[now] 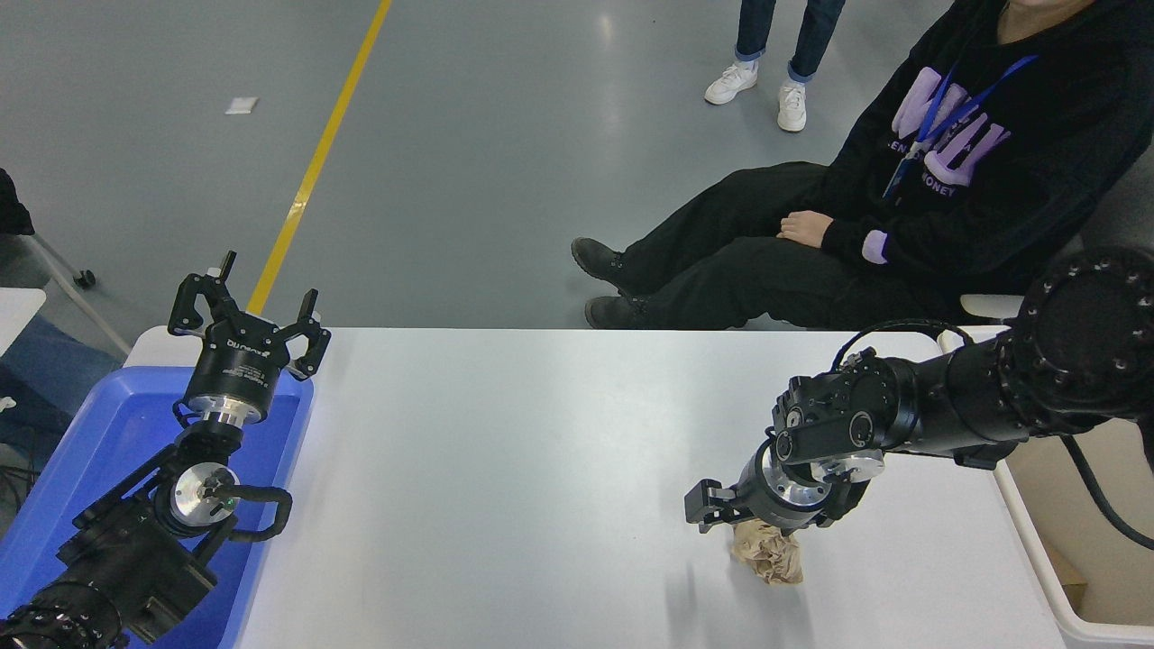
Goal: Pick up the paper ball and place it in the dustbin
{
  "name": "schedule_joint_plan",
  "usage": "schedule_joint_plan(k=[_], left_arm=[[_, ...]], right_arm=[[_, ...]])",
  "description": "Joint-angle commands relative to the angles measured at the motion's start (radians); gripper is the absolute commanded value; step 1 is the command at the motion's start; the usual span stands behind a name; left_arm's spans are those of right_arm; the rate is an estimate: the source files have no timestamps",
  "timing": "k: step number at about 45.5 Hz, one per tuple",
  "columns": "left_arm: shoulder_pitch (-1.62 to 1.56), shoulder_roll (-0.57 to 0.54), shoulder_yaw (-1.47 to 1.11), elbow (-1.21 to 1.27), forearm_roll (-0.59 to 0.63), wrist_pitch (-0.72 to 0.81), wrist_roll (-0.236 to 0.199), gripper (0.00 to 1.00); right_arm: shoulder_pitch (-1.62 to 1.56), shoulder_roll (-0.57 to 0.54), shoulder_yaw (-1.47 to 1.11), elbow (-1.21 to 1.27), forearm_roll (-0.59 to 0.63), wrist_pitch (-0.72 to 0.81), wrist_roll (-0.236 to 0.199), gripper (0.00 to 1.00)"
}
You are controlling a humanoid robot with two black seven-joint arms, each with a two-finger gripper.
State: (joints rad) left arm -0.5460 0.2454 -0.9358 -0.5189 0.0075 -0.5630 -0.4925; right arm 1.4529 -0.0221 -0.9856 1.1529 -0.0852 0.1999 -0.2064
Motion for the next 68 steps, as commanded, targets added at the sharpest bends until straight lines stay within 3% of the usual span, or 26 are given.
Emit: schedule_joint_plan(k=[1,53,68], left_arm=[[0.000,0.002,0.000,0.000,-0.001,0.000,-0.001,0.98],[0.000,0.002,0.000,0.000,-0.001,0.000,-0.001,0.98],[0.000,0.002,0.000,0.000,-0.001,0.000,-0.001,0.98]], right_arm=[[-0.026,0.008,-0.045,-0.019,-0.010,-0.028,-0.001,1.00],[-0.118,0.008,-0.102,-0.105,-0.004,-0.037,-0.001,1.00],[-0.123,0.008,-0.096,-0.107,0.012,-0.037,0.001,0.90]])
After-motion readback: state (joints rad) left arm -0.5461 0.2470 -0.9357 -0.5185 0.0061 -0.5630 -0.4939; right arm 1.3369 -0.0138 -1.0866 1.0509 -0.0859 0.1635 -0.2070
